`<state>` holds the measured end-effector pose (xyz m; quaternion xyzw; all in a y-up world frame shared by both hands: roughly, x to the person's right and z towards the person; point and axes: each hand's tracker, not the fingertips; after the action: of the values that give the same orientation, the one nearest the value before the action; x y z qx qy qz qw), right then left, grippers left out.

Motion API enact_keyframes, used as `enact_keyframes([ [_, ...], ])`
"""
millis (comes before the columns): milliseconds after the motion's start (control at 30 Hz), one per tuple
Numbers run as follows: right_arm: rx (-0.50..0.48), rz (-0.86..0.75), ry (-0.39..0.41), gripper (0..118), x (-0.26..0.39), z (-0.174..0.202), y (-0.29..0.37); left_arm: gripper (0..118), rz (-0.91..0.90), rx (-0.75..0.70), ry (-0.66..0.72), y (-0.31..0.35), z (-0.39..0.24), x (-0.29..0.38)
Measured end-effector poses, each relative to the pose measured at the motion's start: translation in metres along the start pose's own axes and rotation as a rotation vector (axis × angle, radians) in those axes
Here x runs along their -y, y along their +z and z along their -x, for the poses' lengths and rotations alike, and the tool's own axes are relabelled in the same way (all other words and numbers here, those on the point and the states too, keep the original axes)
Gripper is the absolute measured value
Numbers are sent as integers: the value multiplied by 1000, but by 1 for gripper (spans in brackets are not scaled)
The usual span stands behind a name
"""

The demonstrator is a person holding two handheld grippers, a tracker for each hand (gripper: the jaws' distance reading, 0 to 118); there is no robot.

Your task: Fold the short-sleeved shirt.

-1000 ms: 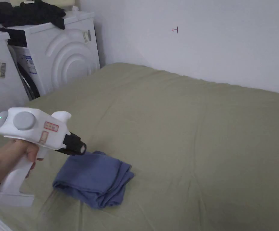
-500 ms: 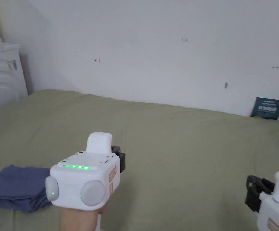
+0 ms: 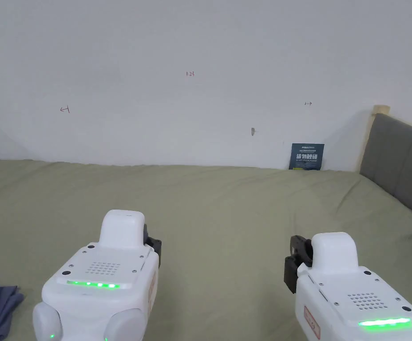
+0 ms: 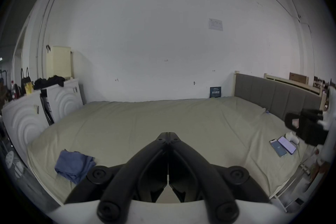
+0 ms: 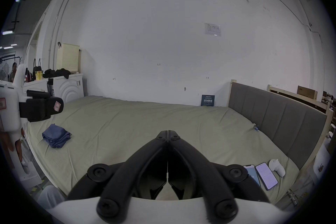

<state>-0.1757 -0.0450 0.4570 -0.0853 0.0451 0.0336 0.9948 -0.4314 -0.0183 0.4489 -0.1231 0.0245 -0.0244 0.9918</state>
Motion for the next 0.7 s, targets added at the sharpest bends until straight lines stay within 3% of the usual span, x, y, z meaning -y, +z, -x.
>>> enact_keyframes([
  [400,8,-25,8,1,-9,5,-3,0,-27,-9,27,-4,16,-5],
  [433,12,-27,13,3,-9,5,-3,6,-26,-15,24,-5,16,-5],
  [467,22,-28,18,14,-9,4,-3,27,-28,-18,25,-5,16,-5],
  [500,44,-43,18,34,-9,3,-2,65,-35,-32,27,-6,17,-5],
  [533,50,-58,20,66,-9,0,0,103,-38,-48,25,-6,21,-4],
  [567,54,-56,20,114,-10,-2,0,118,-28,-68,22,-9,22,-4],
  [600,62,-44,16,118,-11,-5,-2,118,-31,-66,14,-10,24,-2],
  [633,131,-18,3,118,-9,-7,3,118,-67,-62,-1,-5,27,-3],
  [667,72,-69,7,118,-14,-7,3,118,-65,-59,1,-2,27,-4],
  [700,77,-62,9,118,-15,-7,2,118,-59,-59,-5,-3,27,-6],
])
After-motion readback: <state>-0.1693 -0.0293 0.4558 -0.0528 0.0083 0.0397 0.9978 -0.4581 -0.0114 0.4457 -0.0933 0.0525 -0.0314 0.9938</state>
